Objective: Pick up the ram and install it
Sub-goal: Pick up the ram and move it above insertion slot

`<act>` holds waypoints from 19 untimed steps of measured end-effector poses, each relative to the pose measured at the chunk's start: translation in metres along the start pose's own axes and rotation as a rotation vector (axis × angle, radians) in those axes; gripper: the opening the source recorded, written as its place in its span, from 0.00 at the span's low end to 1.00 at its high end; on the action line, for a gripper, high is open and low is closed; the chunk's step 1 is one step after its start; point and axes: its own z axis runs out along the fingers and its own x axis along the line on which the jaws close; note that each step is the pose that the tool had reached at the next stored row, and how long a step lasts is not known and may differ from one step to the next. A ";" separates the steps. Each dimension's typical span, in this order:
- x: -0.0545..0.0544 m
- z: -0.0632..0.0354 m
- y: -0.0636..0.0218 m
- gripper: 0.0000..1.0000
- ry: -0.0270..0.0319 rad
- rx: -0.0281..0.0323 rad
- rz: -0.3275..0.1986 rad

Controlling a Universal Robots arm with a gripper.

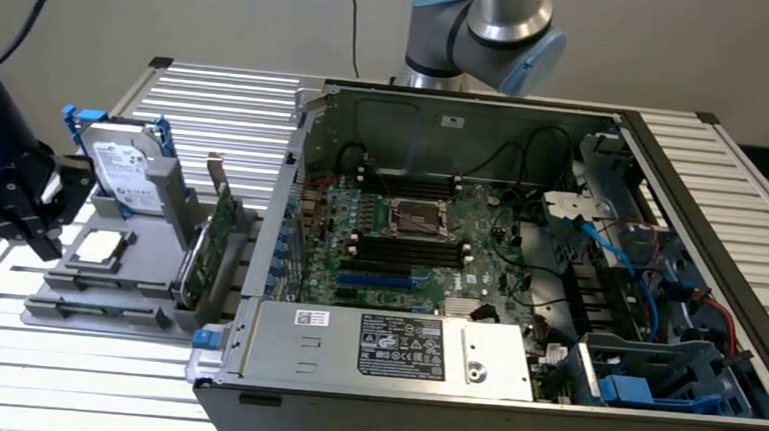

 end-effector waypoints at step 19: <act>0.000 0.0039 -0.0002 0.11 0.0197 0.0047 -0.344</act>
